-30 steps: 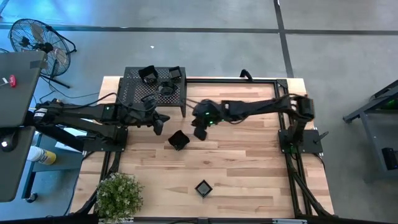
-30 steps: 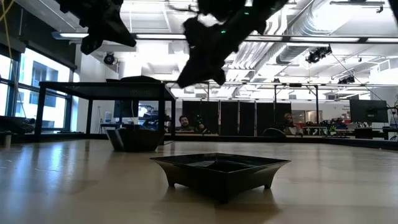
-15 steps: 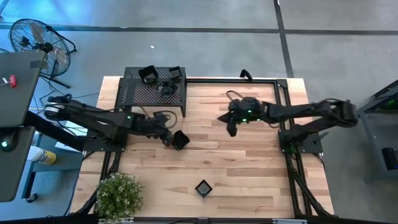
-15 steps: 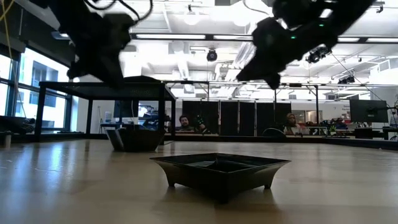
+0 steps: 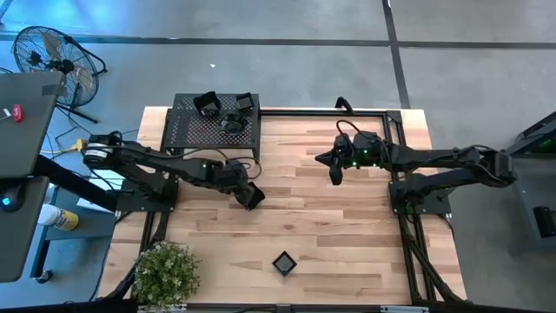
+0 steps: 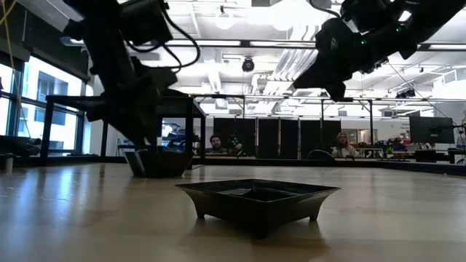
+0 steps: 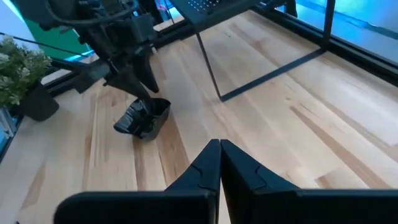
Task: Pick & Place Mini shaped plates
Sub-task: Stack the distorted square plate on top of the other distorted square plates on the shelf
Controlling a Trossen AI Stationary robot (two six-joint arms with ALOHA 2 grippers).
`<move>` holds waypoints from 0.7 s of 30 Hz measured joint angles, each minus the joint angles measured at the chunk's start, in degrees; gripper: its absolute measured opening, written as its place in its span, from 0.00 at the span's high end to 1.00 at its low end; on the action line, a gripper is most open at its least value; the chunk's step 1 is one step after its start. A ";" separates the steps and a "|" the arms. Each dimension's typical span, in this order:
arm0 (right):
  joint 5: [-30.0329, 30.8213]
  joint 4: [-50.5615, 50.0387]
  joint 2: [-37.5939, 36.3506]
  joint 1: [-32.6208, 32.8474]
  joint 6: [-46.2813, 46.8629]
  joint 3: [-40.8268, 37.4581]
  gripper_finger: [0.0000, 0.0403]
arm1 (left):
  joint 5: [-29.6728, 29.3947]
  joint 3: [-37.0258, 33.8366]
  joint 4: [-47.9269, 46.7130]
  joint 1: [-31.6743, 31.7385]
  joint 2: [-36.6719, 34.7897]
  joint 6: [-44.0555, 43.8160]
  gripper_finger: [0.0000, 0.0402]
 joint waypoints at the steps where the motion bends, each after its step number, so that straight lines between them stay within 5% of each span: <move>1: -0.02 -0.11 0.05 -0.14 -0.09 -0.02 0.99 | 0.18 0.00 -0.12 -0.10 0.72 0.12 0.68; 13: 0.57 -0.07 0.06 -0.27 -0.99 -0.02 0.99 | 6.07 0.56 -1.29 -0.05 3.53 4.11 0.98; 21: 1.64 0.05 0.08 -0.27 -1.41 -0.02 0.99 | 11.01 11.33 -14.17 3.77 -6.49 14.78 0.99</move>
